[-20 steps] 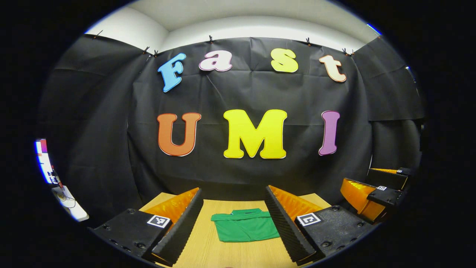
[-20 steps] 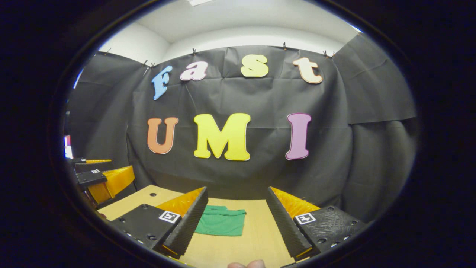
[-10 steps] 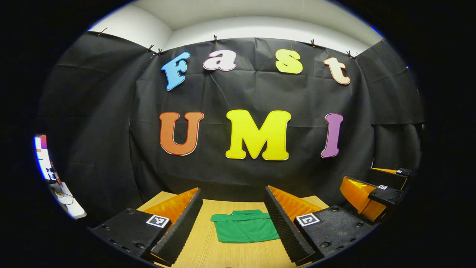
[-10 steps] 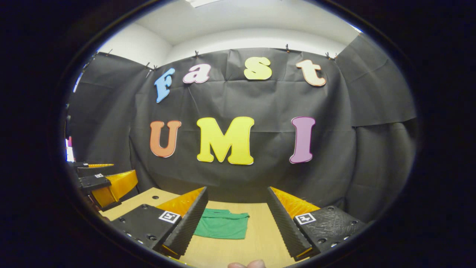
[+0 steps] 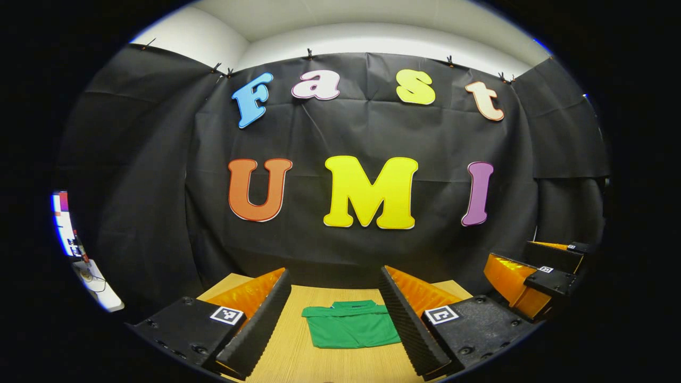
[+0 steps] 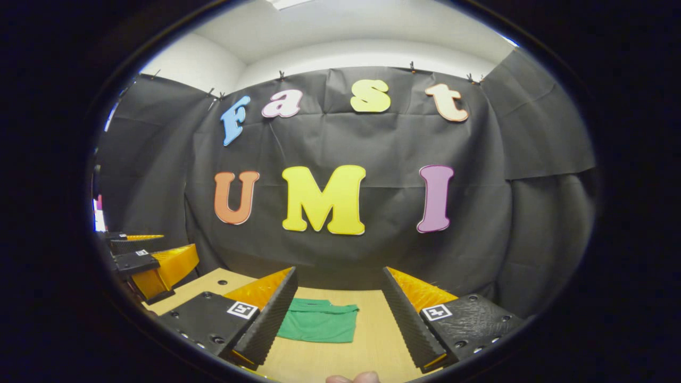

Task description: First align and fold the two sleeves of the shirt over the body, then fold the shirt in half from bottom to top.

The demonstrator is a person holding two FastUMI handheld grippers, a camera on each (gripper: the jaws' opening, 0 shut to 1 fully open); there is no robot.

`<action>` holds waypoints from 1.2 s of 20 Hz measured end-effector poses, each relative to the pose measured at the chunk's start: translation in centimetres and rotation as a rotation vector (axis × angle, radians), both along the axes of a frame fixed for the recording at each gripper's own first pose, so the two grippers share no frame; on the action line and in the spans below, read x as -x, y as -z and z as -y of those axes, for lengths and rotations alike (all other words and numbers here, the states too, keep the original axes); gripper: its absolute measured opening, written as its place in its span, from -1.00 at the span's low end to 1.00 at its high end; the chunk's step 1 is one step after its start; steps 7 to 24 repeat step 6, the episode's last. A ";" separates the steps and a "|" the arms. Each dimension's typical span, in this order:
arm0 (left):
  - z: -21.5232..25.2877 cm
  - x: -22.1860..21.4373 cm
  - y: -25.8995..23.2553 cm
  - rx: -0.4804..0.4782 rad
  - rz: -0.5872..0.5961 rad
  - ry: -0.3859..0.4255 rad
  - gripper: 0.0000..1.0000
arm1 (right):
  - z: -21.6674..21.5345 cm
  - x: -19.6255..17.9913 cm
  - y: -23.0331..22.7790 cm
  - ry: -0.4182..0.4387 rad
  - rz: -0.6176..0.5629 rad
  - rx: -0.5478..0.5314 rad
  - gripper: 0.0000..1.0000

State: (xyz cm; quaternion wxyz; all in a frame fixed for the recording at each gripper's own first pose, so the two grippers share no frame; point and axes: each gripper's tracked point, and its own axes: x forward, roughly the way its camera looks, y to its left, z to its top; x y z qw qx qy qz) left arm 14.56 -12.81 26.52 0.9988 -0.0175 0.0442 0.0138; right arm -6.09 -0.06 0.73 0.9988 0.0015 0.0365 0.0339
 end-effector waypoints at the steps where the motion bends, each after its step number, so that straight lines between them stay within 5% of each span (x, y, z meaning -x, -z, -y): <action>1: -0.1 -0.1 0.1 0.000 -0.002 0.000 1.00 | 0.0 -0.1 -0.1 0.001 0.001 0.001 0.94; 24: 0.0 -0.7 0.2 -0.007 -0.001 0.001 1.00 | 0.3 -0.8 0.0 0.011 0.006 0.011 0.94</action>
